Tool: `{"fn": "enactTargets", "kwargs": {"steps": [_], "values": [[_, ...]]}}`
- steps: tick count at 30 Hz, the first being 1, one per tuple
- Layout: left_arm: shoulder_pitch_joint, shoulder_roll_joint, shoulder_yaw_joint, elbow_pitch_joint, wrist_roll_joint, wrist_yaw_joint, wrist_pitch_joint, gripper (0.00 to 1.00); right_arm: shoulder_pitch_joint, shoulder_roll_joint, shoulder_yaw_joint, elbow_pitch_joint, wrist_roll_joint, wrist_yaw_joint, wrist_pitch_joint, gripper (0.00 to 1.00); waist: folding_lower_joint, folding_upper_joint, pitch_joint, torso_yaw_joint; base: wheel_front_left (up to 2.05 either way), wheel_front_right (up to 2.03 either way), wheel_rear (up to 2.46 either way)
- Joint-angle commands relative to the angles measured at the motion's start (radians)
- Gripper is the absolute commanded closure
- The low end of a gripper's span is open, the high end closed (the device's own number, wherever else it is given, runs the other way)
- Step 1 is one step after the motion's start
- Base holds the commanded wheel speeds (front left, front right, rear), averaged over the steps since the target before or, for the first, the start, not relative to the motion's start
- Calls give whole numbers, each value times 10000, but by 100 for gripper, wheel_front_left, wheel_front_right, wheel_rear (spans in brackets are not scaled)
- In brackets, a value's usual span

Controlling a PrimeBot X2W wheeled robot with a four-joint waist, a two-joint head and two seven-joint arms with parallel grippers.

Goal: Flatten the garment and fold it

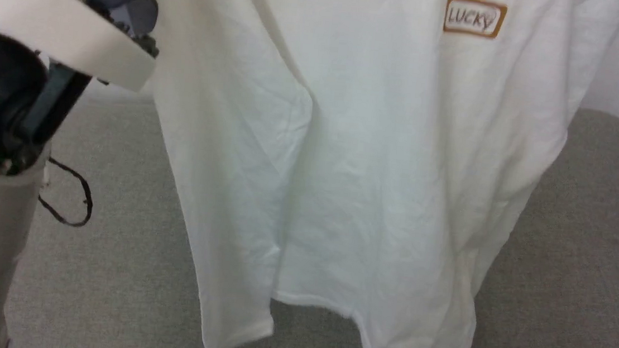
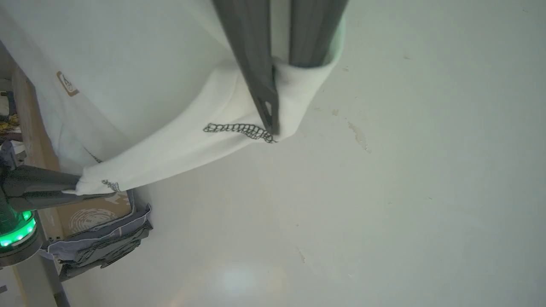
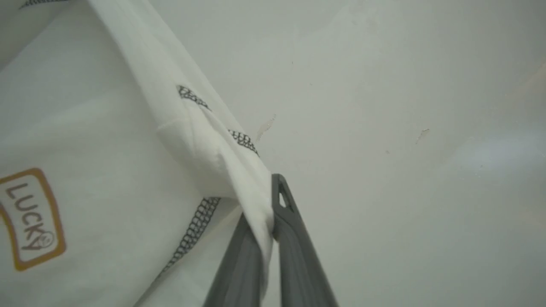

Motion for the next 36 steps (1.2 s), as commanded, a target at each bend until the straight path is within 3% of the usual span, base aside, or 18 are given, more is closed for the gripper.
{"fn": "enactTargets", "kwargs": {"steps": [1,10,20,28,36], "values": [[-358,204,175,345,-58,-4,49,100,-456,-181,142,457,63,-40,-59,100,-1,-1,805,-18,0,0,0],[-3400,321,-291,2876,275,-333,-416,100,-4206,528,1700,3621,-63,-40,-1012,100,-1,-1,3517,-162,0,0,0],[-7319,-222,-624,6401,1293,-401,-2781,100,-7098,2206,1494,7666,-1570,-40,-2770,100,-1,-1,5462,-281,0,0,0],[-7489,-780,-1055,8594,1204,-429,-4100,100,-6547,3402,1355,9195,-2021,-40,-3560,100,-1,-1,6083,-16,0,0,0],[-4772,-1588,-1615,9744,650,-444,-5270,100,-3895,4104,917,9428,-1891,-40,-3885,100,-1,-1,5371,385,0,0,0]]}}
